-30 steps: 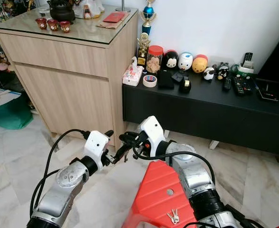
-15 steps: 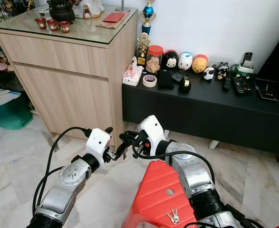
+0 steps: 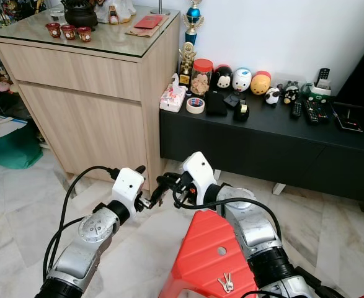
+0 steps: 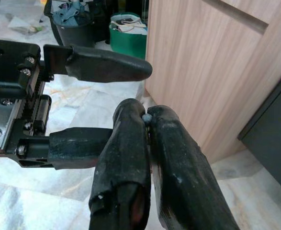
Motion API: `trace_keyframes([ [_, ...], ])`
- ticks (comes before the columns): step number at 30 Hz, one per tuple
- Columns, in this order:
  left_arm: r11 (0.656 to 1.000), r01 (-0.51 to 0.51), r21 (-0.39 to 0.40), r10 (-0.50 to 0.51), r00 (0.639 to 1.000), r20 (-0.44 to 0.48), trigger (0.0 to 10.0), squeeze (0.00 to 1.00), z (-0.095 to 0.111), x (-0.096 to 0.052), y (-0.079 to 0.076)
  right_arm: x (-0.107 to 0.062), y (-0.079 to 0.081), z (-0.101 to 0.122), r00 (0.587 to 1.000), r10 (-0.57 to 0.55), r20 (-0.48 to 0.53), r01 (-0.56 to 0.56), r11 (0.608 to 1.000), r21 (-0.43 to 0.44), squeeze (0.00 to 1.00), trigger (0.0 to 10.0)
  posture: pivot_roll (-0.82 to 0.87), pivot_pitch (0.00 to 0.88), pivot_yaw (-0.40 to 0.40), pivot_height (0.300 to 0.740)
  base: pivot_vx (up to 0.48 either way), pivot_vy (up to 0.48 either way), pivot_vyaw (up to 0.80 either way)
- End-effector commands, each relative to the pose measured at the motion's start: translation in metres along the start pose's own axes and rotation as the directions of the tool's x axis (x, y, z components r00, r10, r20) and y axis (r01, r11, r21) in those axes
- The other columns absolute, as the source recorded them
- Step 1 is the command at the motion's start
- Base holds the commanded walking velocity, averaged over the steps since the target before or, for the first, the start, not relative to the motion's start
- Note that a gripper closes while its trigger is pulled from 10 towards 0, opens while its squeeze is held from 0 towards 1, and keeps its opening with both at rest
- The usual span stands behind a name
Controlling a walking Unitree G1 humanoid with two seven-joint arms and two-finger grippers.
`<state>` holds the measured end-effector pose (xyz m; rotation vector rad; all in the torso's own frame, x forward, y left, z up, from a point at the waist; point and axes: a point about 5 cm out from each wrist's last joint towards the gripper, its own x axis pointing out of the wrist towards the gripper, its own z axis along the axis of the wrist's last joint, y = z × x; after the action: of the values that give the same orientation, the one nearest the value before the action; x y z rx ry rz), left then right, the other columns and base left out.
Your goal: Hang keys on a hook
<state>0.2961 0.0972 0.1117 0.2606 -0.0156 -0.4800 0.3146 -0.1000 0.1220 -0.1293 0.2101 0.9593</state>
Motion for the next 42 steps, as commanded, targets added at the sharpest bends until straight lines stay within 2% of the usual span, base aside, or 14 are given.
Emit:
trace_keyframes([
  [1,0.989,-0.129,0.066,0.133,0.989,-0.062,10.0,0.0,-0.011,-0.007,0.027,-0.014,-0.009,-0.01,0.997,-0.043,-0.064,0.043,0.999,-0.009,0.0,10.0,0.06,0.029,-0.105,0.74,0.0,0.0,0.0],
  [8,0.982,-0.135,0.131,0.145,0.987,-0.073,10.0,0.0,-0.013,-0.009,0.031,-0.019,-0.014,-0.019,0.99,-0.065,-0.129,0.063,0.998,-0.026,0.0,10.0,0.06,0.029,-0.106,0.74,0.0,0.0,0.0],
  [10,0.975,-0.132,0.179,0.148,0.985,-0.082,10.0,0.0,-0.015,-0.01,0.032,-0.02,-0.017,-0.022,0.985,-0.083,-0.153,0.079,0.996,-0.031,0.0,10.0,0.06,0.029,-0.106,0.74,0.0,0.0,0.0],
  [15,0.963,-0.176,0.206,0.198,0.976,-0.094,10.0,0.0,-0.018,-0.011,0.037,-0.022,-0.02,-0.026,0.979,-0.102,-0.179,0.098,0.995,-0.032,0.0,10.0,0.06,0.031,-0.106,0.74,0.0,0.0,0.0],
  [30,0.945,-0.208,0.254,0.241,0.965,-0.107,10.0,0.0,-0.021,-0.012,0.042,-0.028,-0.025,-0.037,0.96,-0.125,-0.249,0.12,0.992,-0.036,0.0,10.0,0.06,0.03,-0.108,0.74,0.0,0.0,0.0],
  [33,0.929,-0.237,0.285,0.279,0.953,-0.115,10.0,0.0,-0.023,-0.013,0.048,-0.03,-0.027,-0.039,0.955,-0.131,-0.267,0.124,0.991,-0.041,0.0,10.0,0.06,0.03,-0.107,0.74,0.0,0.0,0.0],
  [42,0.911,-0.268,0.314,0.322,0.937,-0.133,10.0,0.0,-0.027,-0.015,0.054,-0.035,-0.032,-0.044,0.941,-0.153,-0.301,0.144,0.988,-0.052,0.0,10.0,0.06,0.028,-0.107,0.74,0.0,0.0,0.0],
])
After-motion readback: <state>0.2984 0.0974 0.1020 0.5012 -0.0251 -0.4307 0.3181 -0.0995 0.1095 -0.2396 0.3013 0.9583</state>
